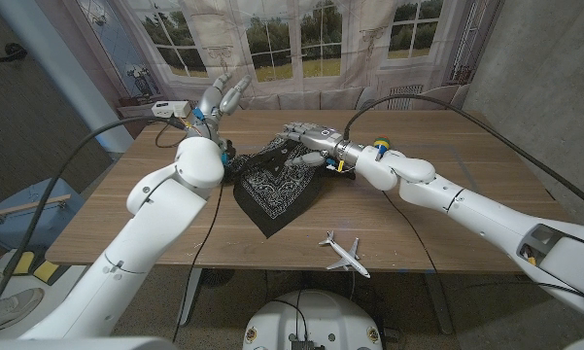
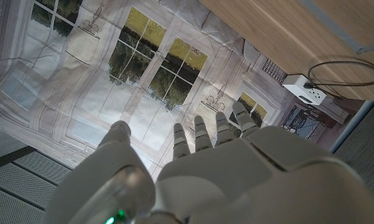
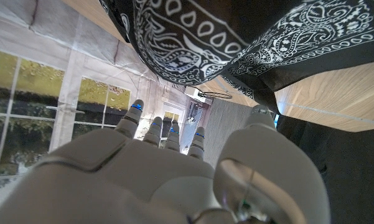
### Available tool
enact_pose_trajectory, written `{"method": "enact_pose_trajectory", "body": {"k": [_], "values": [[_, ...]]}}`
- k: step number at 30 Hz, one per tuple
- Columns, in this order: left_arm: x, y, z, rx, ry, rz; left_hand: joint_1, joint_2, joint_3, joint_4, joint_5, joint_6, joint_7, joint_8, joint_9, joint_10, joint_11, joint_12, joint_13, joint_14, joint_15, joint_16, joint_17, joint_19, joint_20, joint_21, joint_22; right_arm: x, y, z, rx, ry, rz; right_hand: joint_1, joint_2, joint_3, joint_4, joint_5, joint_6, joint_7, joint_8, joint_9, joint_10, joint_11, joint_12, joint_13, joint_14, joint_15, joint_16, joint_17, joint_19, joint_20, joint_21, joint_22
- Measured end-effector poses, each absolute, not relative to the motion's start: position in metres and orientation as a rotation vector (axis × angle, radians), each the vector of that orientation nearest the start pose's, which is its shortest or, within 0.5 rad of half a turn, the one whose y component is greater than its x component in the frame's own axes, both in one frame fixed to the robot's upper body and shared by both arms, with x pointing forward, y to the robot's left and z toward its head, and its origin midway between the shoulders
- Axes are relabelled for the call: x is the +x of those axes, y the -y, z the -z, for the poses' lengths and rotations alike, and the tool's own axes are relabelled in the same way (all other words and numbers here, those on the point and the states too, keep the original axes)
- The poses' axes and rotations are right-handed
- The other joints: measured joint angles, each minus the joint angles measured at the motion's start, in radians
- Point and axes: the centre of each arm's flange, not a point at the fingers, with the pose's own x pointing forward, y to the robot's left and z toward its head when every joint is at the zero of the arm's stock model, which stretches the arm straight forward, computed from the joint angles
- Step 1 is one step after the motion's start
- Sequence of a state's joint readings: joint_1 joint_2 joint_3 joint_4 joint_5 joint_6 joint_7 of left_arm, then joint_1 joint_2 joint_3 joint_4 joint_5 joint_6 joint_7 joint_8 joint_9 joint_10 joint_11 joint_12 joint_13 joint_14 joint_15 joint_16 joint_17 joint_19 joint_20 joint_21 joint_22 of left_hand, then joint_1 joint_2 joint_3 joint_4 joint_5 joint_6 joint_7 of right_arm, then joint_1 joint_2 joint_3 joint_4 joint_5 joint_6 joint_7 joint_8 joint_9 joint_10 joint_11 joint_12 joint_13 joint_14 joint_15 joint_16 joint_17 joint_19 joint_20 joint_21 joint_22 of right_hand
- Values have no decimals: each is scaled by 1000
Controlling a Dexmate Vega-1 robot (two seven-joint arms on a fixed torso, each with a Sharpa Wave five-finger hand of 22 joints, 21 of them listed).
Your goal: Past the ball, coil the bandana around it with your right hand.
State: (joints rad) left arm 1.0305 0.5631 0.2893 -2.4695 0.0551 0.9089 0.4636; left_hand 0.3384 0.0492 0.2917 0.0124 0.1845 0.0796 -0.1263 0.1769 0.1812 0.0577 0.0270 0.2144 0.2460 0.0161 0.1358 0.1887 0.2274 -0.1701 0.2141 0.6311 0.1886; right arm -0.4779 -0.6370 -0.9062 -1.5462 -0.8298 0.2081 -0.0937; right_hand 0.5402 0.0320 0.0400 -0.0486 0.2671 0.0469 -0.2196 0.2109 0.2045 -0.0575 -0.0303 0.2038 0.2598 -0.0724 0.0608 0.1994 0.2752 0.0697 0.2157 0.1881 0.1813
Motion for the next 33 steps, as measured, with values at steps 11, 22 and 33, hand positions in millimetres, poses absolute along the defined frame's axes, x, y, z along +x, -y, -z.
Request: {"method": "enact_pose_trajectory", "body": {"k": [11, 22, 33], "values": [[448, -227, -90, 506, 586, -343, -4, 4, 0, 0, 0, -1, 1, 0, 0, -4, 4, 0, 0, -4, 4, 0, -4, 0, 0, -2, 0, 605, 55, -21, -1844, 1099, -235, -17, 4, -7, -1, 0, 0, 0, -4, 0, -12, 2, -4, -5, -16, 5, -4, -2, -14, -1, 0, 0], [450, -230, -88, 479, 589, -307, -4, 4, 0, 0, -4, 2, 5, 5, 0, -4, 4, 0, -5, -8, 0, 0, -4, 0, 0, -8, 0, 627, 50, -21, -1926, 1009, -201, -14, 1, -7, -1, 0, 0, 0, -4, 0, -12, 2, -4, -5, -21, 10, -4, -6, -26, -1, 0, 0], [455, -233, -88, 464, 593, -273, -9, 9, 2, -2, -4, 12, 14, 8, 0, -9, 9, 0, -5, -9, -1, 0, -9, 0, 0, -9, 0, 650, 56, -17, -1988, 842, -228, -24, 0, -15, 7, 0, -53, 2, -23, -5, -30, 9, -4, -9, -9, 10, 11, -8, -26, -1, 2, 1]]}}
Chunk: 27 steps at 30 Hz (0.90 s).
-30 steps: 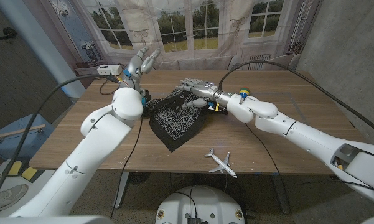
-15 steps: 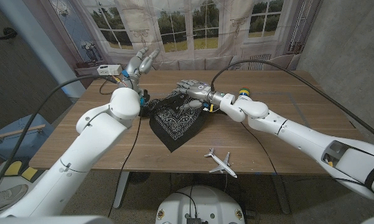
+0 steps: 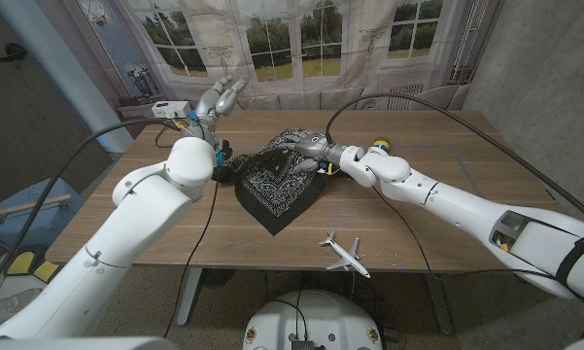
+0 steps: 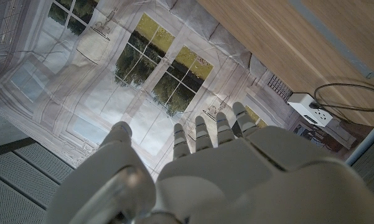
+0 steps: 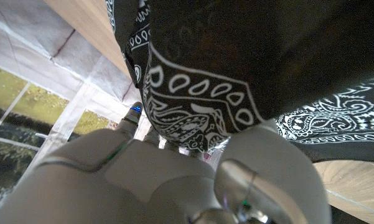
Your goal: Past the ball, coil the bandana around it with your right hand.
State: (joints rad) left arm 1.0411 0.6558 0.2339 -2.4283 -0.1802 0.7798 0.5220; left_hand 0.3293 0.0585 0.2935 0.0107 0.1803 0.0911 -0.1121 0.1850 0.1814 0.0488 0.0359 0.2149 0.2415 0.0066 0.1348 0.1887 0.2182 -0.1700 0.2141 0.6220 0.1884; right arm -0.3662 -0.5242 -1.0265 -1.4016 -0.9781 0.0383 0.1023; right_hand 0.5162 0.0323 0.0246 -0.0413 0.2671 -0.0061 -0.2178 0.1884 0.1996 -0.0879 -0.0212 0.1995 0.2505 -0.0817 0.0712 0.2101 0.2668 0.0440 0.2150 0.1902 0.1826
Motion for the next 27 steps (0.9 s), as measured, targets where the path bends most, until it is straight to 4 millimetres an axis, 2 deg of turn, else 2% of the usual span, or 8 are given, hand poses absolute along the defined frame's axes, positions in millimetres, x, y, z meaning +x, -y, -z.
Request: {"method": "enact_pose_trajectory", "body": {"k": [3, 5, 9, 12, 14, 16, 20, 27], "values": [[457, -233, -89, 462, 594, -268, 0, 0, 1, -1, 0, 3, 3, 0, 0, -4, 4, 0, -4, -3, 3, 0, 0, 0, 0, -5, 0, 655, 59, -17, -1994, 786, -239, -10, 3, -3, 3, 0, -20, 1, 0, 0, 0, 0, 0, 0, 35, -5, 14, -5, 32, -2, 17, 3], [458, -234, -90, 464, 596, -267, 0, 0, 1, -1, 0, 3, 3, 0, 0, -4, 4, 0, -5, -3, 3, 0, 0, 0, 0, -5, 0, 659, 61, -16, -1995, 742, -251, -3, 10, 0, -4, 0, -30, -2, 0, 0, 1, 1, 6, -5, 74, -12, 26, -15, 101, -3, 43, 7], [459, -234, -91, 460, 597, -258, -4, 4, 1, -1, 0, 3, 3, 0, 0, -6, 6, -4, -5, -7, -1, 0, -5, 0, 0, -5, 0, 663, 64, -17, -1997, 699, -253, 81, 53, 44, -66, -6, 7, -1, 21, 2, 104, 9, 41, -17, 238, -64, 67, -43, 429, -7, 145, 8], [460, -234, -92, 463, 598, -253, -4, 4, 1, -1, 0, 3, 3, 0, 0, -7, 7, -4, -5, -7, -1, 0, -5, 0, 0, -5, 0, 665, 67, -17, -1987, 671, -256, 159, 71, 84, -106, -8, 64, 1, 33, 3, 188, 5, 60, -23, 311, -68, 96, -49, 597, -21, 192, 3], [460, -233, -92, 461, 598, -251, -4, 4, 1, -1, 0, 3, 3, 0, 0, -7, 7, -4, -5, -7, -1, 0, -5, 0, 0, -6, 0, 665, 67, -18, -1988, 671, -255, 195, 70, 92, -100, -9, 98, -1, 38, 3, 237, 3, 71, -23, 346, -51, 116, -47, 675, -50, 216, 3], [461, -233, -92, 464, 599, -248, -4, 4, 1, -1, 0, 9, 9, 4, 0, -7, 7, -4, -5, -8, -1, 0, -5, 0, 0, -8, 0, 666, 69, -18, -1977, 662, -256, 218, 49, 107, -88, -12, 130, -1, 40, 3, 284, 2, 80, -24, 395, -34, 147, -37, 757, -102, 246, 4], [462, -233, -93, 466, 601, -244, -4, 4, 1, -1, 0, 9, 9, 4, 0, -9, 9, -4, -5, -12, 4, 0, -5, 0, 0, -8, 0, 669, 74, -20, -1939, 647, -264, 248, 19, 140, -54, -33, 204, 0, 58, 7, 346, 12, 118, -22, 411, -21, 232, 5, 823, -150, 298, 13], [462, -231, -95, 469, 603, -238, -9, 9, 1, -1, 0, 9, 9, 4, 0, -13, 13, -4, -9, -12, 4, 0, -9, 0, 0, -8, 0, 678, 91, -24, -1781, 637, -324, 301, -34, 202, 8, -64, 307, 8, 86, 7, 376, 18, 209, 8, 427, -5, 382, 83, 850, -156, 449, 96]]}}
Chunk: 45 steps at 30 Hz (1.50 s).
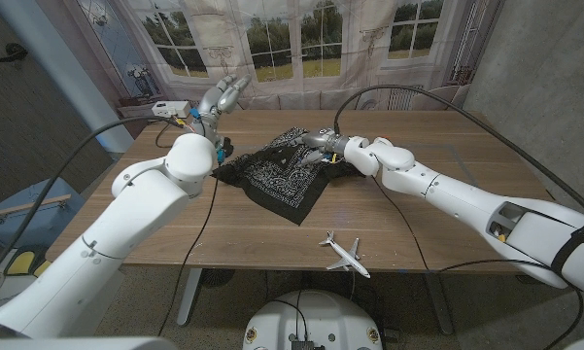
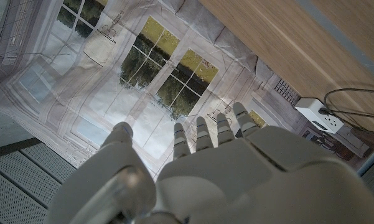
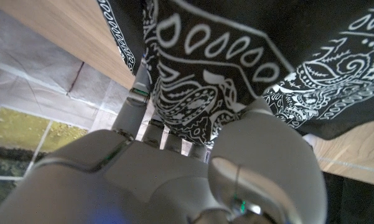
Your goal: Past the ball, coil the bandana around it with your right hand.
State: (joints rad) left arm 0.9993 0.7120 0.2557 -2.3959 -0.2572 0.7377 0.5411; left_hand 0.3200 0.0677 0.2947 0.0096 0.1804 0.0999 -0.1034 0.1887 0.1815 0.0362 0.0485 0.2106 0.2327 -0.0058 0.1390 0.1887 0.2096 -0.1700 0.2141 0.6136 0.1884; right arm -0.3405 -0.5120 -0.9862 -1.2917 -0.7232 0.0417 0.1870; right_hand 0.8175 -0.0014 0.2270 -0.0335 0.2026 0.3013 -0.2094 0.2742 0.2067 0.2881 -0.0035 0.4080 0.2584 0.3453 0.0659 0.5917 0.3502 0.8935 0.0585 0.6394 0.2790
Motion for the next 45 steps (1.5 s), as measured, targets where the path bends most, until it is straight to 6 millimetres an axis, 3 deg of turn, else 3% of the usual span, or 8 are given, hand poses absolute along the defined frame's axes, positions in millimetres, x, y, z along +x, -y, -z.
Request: {"method": "enact_pose_trajectory", "body": {"k": [8, 14, 17, 19, 21, 24, 28, 45], "values": [[463, -229, -96, 470, 604, -231, 0, 0, 0, 0, 0, 5, 5, 0, 0, 0, 0, 0, -1, -5, -5, 0, -1, 0, 0, -4, 0, 697, 115, -31, -1602, 567, -378, 33, -33, 28, 28, -23, -3, 18, -20, 5, 0, 0, 44, 30, 0, 0, 16, 1, 69, -10, 176, 76], [463, -228, -96, 476, 603, -233, -4, -4, 0, 0, 0, 5, 5, 0, 0, -5, 5, 0, -1, -5, -5, 0, 0, 0, 0, -4, 0, 706, 121, -30, -1317, 480, -571, 40, -40, 61, 12, -25, -1, 30, -21, 5, 0, 0, 55, 41, 0, 0, 16, 1, 98, -12, 213, 70], [462, -227, -97, 478, 604, -231, -4, -4, 3, -3, 0, 5, 5, 0, 0, -5, 5, 0, 0, -12, -5, 0, 0, 0, 0, -7, 0, 711, 126, -30, -1194, 443, -638, 42, -41, 154, -74, -26, 3, 34, -21, 10, 0, 0, 63, 47, 0, 0, 16, 3, 98, -12, 220, 67], [461, -227, -96, 479, 604, -231, -4, -4, 4, -4, 0, 5, 5, 0, 0, -5, 5, 0, 0, -14, -3, 0, 0, 0, 0, -7, 0, 712, 127, -30, -1128, 433, -678, 44, -44, 175, -89, -26, 8, 38, -21, 10, 0, 0, 63, 48, 0, 1, 16, 15, 99, -12, 221, 64], [461, -226, -96, 480, 603, -231, -8, 0, 4, -4, 0, 5, 5, 0, 0, -5, 5, 0, 0, -14, -3, 0, 0, 0, 0, -7, 0, 715, 129, -29, -1045, 414, -713, 45, -45, 180, -90, -26, 17, 47, -21, 10, 0, 0, 63, 51, 0, 1, 16, 49, 124, -34, 221, 64], [461, -226, -96, 479, 603, -232, -8, 0, 4, -4, 0, 5, 5, 0, 0, -5, 5, 0, 0, -14, -3, 0, 0, 0, 0, -7, 0, 718, 129, -25, -973, 396, -743, 46, -46, 182, -91, -28, 57, 87, -21, 10, 1, 0, 67, 53, 0, 1, 16, 249, 224, -139, 227, 64], [460, -226, -96, 480, 603, -233, -8, 0, 4, -4, 0, 5, 5, 0, 0, -5, 5, 0, 0, -14, -3, 0, 0, 0, 0, -7, 0, 718, 129, -28, -816, 384, -813, 49, -49, 182, -91, -26, 87, 117, -21, 10, 129, 32, 67, 52, 35, 36, 120, 256, 323, -238, 229, 60], [459, -225, -93, 482, 597, -227, -13, 5, 4, -4, 0, 5, 5, 0, 0, -9, 2, 0, -5, -14, -3, 4, -5, 0, 0, -11, 0, 720, 130, -42, -385, 342, -915, 52, -52, 182, -91, -25, 104, 149, -27, 14, 165, 67, 96, 68, 82, 83, 144, 259, 346, -260, 271, 50]]}}
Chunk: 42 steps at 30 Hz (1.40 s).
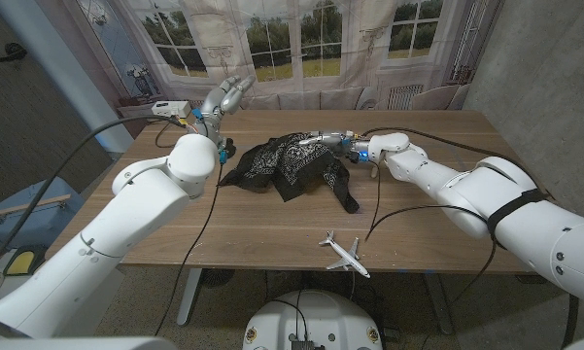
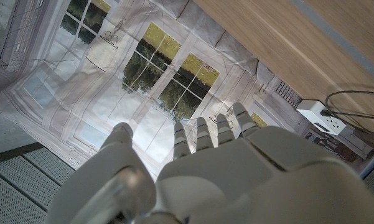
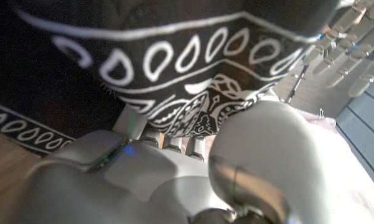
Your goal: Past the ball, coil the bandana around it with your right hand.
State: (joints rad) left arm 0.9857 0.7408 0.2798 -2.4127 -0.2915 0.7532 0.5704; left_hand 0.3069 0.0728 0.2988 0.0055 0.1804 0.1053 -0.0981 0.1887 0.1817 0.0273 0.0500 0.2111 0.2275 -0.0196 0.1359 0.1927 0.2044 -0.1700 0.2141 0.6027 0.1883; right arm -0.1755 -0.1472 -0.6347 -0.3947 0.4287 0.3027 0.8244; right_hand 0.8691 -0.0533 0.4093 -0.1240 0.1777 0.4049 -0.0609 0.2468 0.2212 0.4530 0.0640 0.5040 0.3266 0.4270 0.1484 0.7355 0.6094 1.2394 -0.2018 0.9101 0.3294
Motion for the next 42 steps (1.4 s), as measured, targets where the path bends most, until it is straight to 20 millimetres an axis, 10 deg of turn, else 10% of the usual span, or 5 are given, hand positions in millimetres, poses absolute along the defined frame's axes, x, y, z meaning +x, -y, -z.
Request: {"method": "enact_pose_trajectory", "body": {"k": [26, 42], "values": [[466, -228, -93, 473, 598, -206, 0, 0, 4, -4, 0, 5, 5, 0, 0, 0, 0, 0, 0, 0, 0, 0, 0, 0, 0, -4, 0, 722, 110, -56, 296, 310, -958, 47, -47, 1, 1, -1, 73, -14, 5, 9, 32, 29, 7, 27, 48, 48, -62, 21, -20, 20, 24, -17], [471, -233, -96, 460, 603, -186, -9, 1, 4, -4, 0, 5, 5, 0, 0, 0, 0, 0, -5, 0, 0, 5, -5, 0, 0, -9, 0, 721, 125, -63, 272, 611, -686, 71, -71, 1, 1, -4, 148, -17, 30, 30, 32, 29, -6, 32, 50, 47, -190, 20, -140, 140, 20, -24]]}}
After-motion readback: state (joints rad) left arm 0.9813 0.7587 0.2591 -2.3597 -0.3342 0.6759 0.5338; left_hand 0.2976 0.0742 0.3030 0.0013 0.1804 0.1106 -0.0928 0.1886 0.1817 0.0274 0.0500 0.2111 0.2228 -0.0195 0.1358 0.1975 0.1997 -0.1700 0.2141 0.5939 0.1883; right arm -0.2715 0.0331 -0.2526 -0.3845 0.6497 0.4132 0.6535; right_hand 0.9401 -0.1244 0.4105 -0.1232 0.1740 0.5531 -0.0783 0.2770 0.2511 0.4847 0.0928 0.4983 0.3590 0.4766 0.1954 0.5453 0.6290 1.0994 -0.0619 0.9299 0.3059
